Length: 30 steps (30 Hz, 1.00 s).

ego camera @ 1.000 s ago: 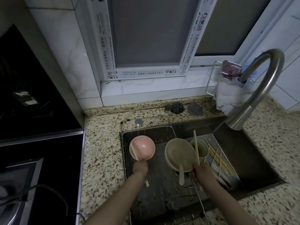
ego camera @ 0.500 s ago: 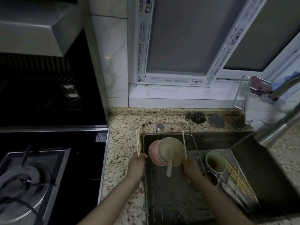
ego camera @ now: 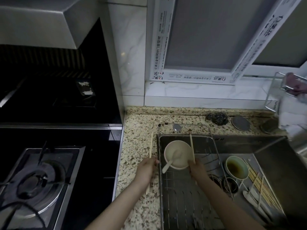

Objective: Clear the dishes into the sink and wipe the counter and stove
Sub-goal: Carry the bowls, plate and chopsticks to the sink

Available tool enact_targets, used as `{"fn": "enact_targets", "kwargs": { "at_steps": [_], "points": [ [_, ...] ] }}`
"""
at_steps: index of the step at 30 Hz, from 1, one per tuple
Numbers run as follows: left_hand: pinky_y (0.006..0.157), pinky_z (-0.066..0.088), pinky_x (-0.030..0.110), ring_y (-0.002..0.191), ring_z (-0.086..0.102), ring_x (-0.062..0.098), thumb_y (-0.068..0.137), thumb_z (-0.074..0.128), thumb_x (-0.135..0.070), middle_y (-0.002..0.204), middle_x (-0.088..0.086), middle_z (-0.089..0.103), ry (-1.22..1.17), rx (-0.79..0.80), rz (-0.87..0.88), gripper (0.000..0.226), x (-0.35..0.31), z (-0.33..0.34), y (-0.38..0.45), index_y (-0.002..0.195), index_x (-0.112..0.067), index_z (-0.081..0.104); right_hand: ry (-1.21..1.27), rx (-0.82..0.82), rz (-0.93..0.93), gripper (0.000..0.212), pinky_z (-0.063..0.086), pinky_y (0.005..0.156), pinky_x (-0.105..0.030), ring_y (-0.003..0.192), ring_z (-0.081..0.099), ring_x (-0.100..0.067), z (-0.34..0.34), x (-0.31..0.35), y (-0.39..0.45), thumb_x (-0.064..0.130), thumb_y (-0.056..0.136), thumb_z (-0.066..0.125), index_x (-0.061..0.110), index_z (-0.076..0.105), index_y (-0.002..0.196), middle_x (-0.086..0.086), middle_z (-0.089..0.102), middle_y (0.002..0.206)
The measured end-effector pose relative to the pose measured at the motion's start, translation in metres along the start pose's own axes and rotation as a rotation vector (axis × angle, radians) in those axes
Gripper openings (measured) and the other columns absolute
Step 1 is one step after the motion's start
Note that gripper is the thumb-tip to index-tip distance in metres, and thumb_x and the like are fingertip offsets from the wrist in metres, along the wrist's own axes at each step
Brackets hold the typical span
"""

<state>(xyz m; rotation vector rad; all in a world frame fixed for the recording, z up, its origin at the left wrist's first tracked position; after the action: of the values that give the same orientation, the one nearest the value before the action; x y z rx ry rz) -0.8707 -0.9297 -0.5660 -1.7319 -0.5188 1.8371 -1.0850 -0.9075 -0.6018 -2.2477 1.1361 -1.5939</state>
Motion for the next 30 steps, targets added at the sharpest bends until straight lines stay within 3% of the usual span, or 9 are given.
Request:
{"fn": "enact_targets", "kwargs": {
  "at_steps": [2,6,9,13,15,17,19,25,30],
  "points": [
    [0.042,0.029,0.021,0.043,0.033,0.01,0.096,0.038,-0.02,0.053,-0.004,0.038,-0.002,0.031,-0.005,0.023,-0.003,0.005,-0.002,0.089,-0.01,0.058,0.075,-0.017,0.002,0.018,0.029,0.05,-0.024,0.055,0.04,-0.012,-0.005,0.004,-0.004,0.017,0.096,0.047,0.015,0.051,0.078,0.001,0.044,0.06],
    [0.041,0.026,0.021,0.04,0.031,0.007,0.097,0.03,-0.011,0.055,-0.003,0.039,-0.048,0.098,0.001,0.026,-0.006,0.021,-0.003,0.088,-0.009,0.054,0.137,-0.084,-0.039,0.032,0.028,0.051,-0.026,0.054,0.039,-0.014,-0.023,0.017,-0.019,0.018,0.098,0.043,0.017,0.049,0.066,-0.001,0.045,0.059],
    [0.042,0.032,0.02,0.043,0.04,0.009,0.099,0.029,-0.009,0.055,-0.001,0.048,-0.129,0.137,-0.013,0.026,-0.006,0.039,-0.004,0.083,-0.01,0.05,0.232,-0.069,-0.051,0.028,0.027,0.051,-0.025,0.057,0.037,-0.011,-0.029,0.025,-0.037,0.016,0.098,0.041,0.019,0.055,0.074,0.002,0.045,0.062],
    [0.074,0.047,0.027,0.08,0.068,0.015,0.101,0.036,-0.016,0.079,0.004,0.074,-0.199,0.21,-0.037,0.025,0.002,0.06,-0.009,0.091,-0.009,0.057,0.241,0.07,-0.083,0.029,0.03,0.05,-0.021,0.052,0.044,-0.005,-0.026,0.024,-0.067,0.012,0.094,0.05,0.019,0.056,0.067,0.009,0.052,0.048],
    [0.09,0.045,0.028,0.1,0.065,0.017,0.099,0.04,-0.019,0.093,0.003,0.075,-0.227,0.26,-0.067,0.025,0.008,0.068,-0.01,0.097,-0.01,0.063,0.168,0.151,-0.163,0.022,0.037,0.054,-0.016,0.06,0.051,-0.003,-0.022,0.024,-0.082,0.01,0.093,0.054,0.02,0.06,0.074,0.012,0.058,0.052],
    [0.098,0.041,0.031,0.108,0.061,0.016,0.098,0.043,-0.023,0.101,0.001,0.074,-0.22,0.297,-0.084,0.026,0.013,0.074,-0.014,0.101,-0.014,0.067,0.12,0.18,-0.211,0.021,0.041,0.06,-0.01,0.073,0.054,-0.007,-0.021,0.022,-0.091,0.005,0.092,0.053,0.019,0.061,0.077,0.008,0.06,0.07],
    [0.107,0.034,0.034,0.115,0.057,0.018,0.097,0.044,-0.023,0.106,0.002,0.072,-0.212,0.307,-0.094,0.026,0.018,0.078,-0.013,0.102,-0.015,0.068,0.078,0.193,-0.223,0.023,0.038,0.059,-0.005,0.071,0.051,-0.004,-0.02,0.02,-0.095,0.002,0.091,0.053,0.019,0.057,0.075,0.005,0.056,0.073],
    [0.092,0.044,0.029,0.106,0.059,0.019,0.098,0.042,-0.013,0.092,0.0,0.072,-0.22,0.286,-0.078,0.021,0.015,0.088,-0.028,0.097,-0.014,0.063,0.01,0.257,-0.235,0.014,0.038,0.054,-0.009,0.063,0.051,-0.007,-0.023,0.015,-0.103,0.009,0.09,0.056,0.008,0.058,0.077,0.0,0.054,0.067],
    [0.085,0.047,0.03,0.112,0.058,0.021,0.089,0.059,-0.021,0.109,0.005,0.069,-0.161,0.297,-0.03,0.012,0.018,0.091,-0.032,0.098,-0.019,0.066,-0.027,0.31,-0.234,0.025,0.04,0.06,-0.012,0.062,0.052,-0.003,-0.025,0.011,-0.108,0.008,0.091,0.056,0.015,0.059,0.067,0.006,0.055,0.064]
  ]
}}
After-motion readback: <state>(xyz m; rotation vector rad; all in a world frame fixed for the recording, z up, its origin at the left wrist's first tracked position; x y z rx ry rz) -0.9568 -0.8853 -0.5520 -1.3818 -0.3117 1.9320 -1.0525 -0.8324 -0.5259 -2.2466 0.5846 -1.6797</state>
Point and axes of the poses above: each hand's wrist, its own y-axis towards the middle knuckle, its own z-axis out of the palm, x = y × z, the point moved 5 cm from there along y, towards the middle knuckle
